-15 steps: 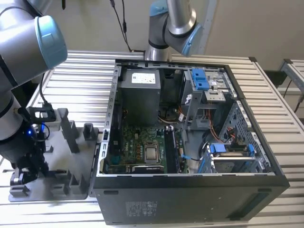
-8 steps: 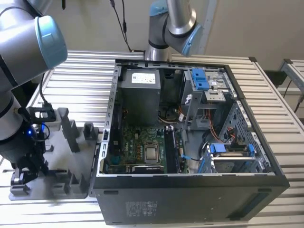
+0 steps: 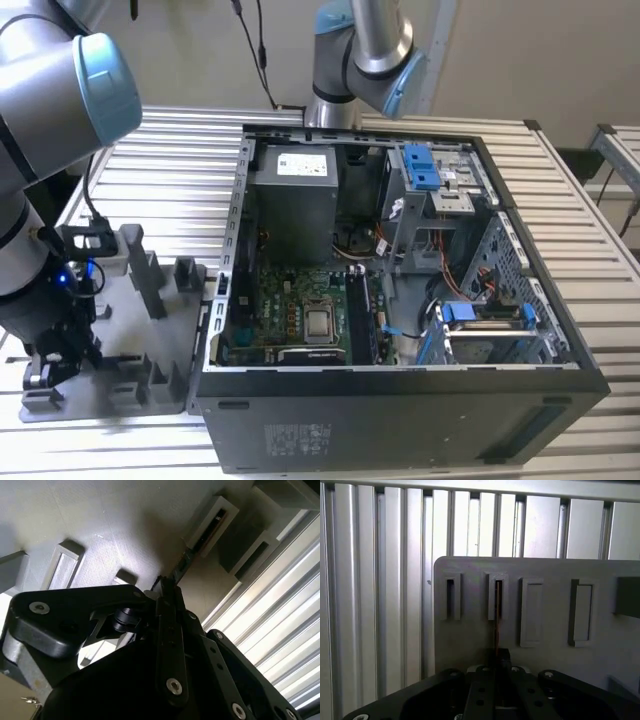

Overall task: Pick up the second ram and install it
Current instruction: 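Pick up the second ram and move it above second insertion slot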

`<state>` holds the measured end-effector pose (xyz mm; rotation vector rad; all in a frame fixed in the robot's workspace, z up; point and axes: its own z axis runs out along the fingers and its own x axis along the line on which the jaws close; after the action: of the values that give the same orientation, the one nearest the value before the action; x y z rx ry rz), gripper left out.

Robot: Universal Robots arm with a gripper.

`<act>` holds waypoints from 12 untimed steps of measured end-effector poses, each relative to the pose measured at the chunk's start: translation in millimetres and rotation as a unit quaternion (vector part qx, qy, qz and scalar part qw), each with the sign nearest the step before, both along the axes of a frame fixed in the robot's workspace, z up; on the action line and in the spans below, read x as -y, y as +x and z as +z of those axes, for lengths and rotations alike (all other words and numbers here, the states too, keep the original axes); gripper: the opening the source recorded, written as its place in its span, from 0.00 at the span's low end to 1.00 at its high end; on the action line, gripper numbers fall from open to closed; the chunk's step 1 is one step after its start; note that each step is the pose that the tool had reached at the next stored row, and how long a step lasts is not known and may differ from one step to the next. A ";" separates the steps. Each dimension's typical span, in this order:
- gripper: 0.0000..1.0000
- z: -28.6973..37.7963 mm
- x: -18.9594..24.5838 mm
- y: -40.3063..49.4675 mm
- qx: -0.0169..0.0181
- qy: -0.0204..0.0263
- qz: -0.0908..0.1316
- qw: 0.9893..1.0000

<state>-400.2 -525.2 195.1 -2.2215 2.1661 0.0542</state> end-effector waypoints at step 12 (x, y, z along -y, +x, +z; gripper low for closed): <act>0.14 6.4 0.0 0.0 0.000 0.000 0.000 1.000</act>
<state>-400.2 -525.2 201.5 -2.2213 2.1660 0.0542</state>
